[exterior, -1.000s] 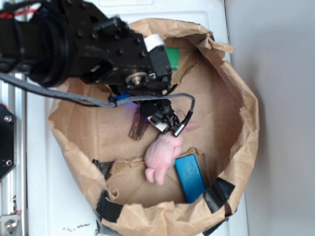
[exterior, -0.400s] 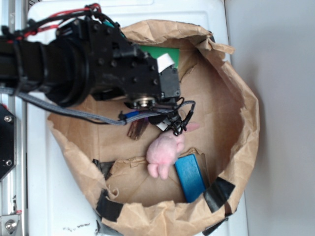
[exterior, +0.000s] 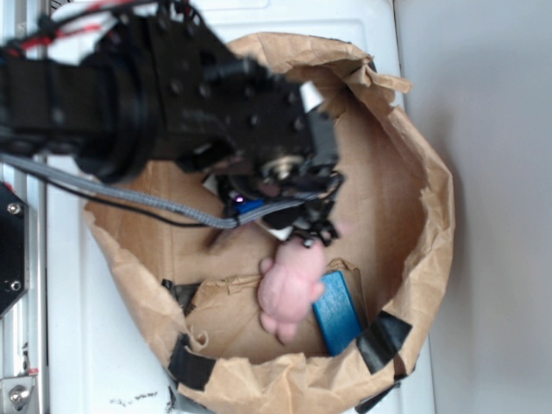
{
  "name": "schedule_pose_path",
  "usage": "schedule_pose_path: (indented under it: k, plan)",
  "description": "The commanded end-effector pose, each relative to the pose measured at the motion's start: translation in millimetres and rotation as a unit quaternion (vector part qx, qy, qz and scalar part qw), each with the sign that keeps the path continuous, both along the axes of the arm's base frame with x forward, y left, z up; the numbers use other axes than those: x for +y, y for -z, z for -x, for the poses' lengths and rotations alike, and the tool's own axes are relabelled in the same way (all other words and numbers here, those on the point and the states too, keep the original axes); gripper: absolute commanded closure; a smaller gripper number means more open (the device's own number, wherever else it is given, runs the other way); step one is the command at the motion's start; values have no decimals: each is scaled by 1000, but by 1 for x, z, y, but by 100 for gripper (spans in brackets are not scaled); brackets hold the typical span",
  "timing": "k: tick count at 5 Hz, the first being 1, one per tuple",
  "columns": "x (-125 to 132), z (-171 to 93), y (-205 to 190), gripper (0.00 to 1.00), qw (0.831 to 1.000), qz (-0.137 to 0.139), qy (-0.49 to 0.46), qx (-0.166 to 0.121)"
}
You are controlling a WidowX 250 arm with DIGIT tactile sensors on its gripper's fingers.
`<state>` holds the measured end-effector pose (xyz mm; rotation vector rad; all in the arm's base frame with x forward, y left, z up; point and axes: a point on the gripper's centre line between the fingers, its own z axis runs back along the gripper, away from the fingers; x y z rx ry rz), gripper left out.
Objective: Grab the wood chip.
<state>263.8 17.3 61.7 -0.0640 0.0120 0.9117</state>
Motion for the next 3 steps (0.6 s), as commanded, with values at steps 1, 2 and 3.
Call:
schedule_pose_path:
  k: [1,2,3]
  plan:
    - [6,0,-73,100,998,10,-6,-68]
    - [8,0,-86,100,997,30,-3,-70]
    - [11,2,-96,100,993,44,21,-110]
